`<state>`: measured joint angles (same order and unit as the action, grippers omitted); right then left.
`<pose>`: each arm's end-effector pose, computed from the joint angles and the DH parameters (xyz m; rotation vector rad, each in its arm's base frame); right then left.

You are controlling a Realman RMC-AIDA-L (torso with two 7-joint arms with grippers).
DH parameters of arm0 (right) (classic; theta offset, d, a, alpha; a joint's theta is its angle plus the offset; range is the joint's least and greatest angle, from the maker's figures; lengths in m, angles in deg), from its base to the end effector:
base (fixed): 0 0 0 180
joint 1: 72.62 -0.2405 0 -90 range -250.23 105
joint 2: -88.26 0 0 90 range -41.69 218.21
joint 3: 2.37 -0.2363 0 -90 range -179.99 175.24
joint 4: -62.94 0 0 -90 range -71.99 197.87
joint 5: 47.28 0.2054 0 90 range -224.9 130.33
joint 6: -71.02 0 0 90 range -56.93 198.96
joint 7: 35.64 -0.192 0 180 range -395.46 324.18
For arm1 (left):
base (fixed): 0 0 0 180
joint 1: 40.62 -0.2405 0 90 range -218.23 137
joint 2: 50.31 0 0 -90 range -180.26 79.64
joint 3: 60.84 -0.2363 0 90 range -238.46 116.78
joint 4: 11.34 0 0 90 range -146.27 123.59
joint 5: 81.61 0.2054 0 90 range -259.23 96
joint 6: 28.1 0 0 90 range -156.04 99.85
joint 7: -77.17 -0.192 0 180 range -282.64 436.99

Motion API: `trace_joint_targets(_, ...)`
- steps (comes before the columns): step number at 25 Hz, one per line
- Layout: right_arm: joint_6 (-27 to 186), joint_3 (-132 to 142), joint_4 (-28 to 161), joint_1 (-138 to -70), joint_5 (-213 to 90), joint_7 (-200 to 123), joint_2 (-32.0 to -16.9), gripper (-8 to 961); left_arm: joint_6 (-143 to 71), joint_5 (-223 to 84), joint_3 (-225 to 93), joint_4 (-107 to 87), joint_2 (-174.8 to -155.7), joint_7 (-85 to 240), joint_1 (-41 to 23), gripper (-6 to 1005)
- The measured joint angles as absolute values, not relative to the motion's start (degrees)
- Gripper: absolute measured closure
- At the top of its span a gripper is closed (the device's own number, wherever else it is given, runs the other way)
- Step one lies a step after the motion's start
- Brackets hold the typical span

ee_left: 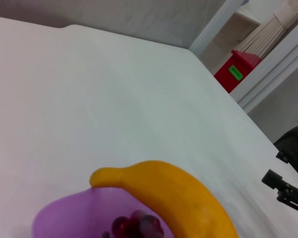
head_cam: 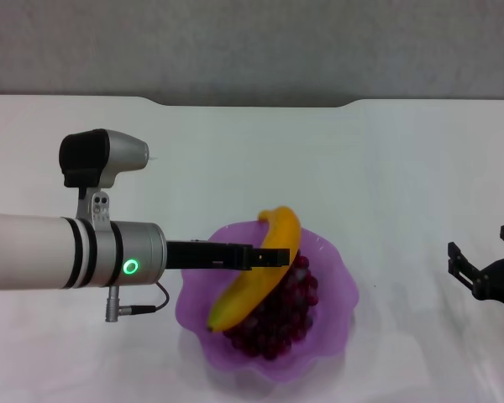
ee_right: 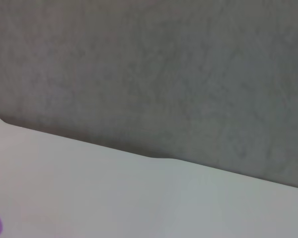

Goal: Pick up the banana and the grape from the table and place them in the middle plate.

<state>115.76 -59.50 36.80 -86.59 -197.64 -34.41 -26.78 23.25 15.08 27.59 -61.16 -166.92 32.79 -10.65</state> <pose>0.3373 0.3429 -0.0425 -1.8215 0.5671 0.3660 -0.1792 0.3724 -0.1042 -2.4719 -1.3908 -0.4530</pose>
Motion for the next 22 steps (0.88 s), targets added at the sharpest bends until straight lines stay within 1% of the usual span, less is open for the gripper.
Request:
trace_joint_targets(5, 115.69, -59.54, 36.92, -86.59, -197.57, -34.41, -26.79, 76, 23.46, 14.92, 27.59, -63.23, -166.92, 32.66, -11.52, 289)
trace_joint_targets(8, 115.51, -59.65, 36.93, -86.59, -197.57, -34.41, -26.78, 76, 23.56, 15.01, 27.81, -68.39, -166.93, 32.19, -14.24, 190)
trace_joint_targets(11, 115.45, -59.71, 36.96, -86.59, -197.58, -34.41, -26.79, 75, 23.27, 14.39, 28.87, -77.97, -167.14, 29.04, -19.80, 92)
trace_joint_targets(14, 115.43, -59.72, 37.00, -86.59, -197.58, -34.41, -26.79, 75, 20.94, 11.77, 29.24, -85.71, -167.33, 22.64, -25.64, 93)
trace_joint_targets(17, 115.41, -59.73, 37.02, -86.59, -197.55, -34.41, -26.78, 75, 16.95, 7.88, 29.20, -87.66, -167.38, 13.79, -29.54, 93)
trace_joint_targets(19, 115.41, -59.78, 37.01, -86.59, -197.52, -34.41, -26.79, 75, 12.16, 1.89, 28.88, -85.32, -167.50, 2.82, -31.77, 93)
trace_joint_targets(22, 115.43, -59.87, 36.99, -86.59, -197.49, -34.41, -26.79, 75, 8.32, -12.66, 28.44, -76.90, -167.80, -17.69, -32.74, 94)
